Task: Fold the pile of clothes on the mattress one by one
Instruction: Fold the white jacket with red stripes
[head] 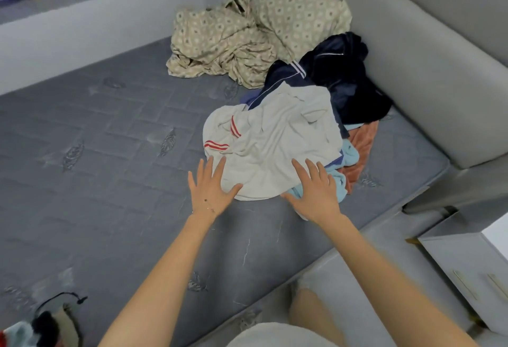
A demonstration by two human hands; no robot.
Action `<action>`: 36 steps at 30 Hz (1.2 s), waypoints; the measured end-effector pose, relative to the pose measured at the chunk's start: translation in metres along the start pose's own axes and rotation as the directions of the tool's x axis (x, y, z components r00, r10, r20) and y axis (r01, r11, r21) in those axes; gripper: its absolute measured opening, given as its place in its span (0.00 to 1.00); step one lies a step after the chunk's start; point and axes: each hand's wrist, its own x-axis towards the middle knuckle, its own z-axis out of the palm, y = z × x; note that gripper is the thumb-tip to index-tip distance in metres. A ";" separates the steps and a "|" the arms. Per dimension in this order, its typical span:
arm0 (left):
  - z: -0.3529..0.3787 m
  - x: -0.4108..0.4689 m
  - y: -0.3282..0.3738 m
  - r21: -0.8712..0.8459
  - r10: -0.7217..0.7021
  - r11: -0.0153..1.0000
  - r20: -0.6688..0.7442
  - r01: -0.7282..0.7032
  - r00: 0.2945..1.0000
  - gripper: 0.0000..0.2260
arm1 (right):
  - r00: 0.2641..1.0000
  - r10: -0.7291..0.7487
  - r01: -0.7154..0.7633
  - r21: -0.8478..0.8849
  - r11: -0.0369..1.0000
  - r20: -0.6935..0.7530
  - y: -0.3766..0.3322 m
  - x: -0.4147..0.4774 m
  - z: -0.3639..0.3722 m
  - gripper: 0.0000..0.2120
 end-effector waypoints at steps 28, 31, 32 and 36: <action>0.237 0.276 0.042 -0.111 -0.413 0.899 0.103 0.423 0.905 0.39 | 0.956 -0.250 0.269 -0.124 0.955 0.151 0.146 0.383 0.122 0.46; 0.252 0.281 0.022 -0.213 -0.498 0.834 0.108 0.509 0.860 0.40 | 0.954 -0.215 0.247 -0.142 0.958 0.209 0.160 0.395 0.141 0.50; 0.255 0.283 0.017 -0.254 -0.522 0.804 0.129 0.537 0.843 0.39 | 0.955 -0.202 0.239 -0.164 0.957 0.217 0.162 0.396 0.145 0.51; 0.260 0.282 0.006 -0.162 -0.488 0.849 0.127 0.504 0.863 0.17 | 0.977 -0.170 0.199 -0.272 0.941 0.127 0.163 0.398 0.154 0.47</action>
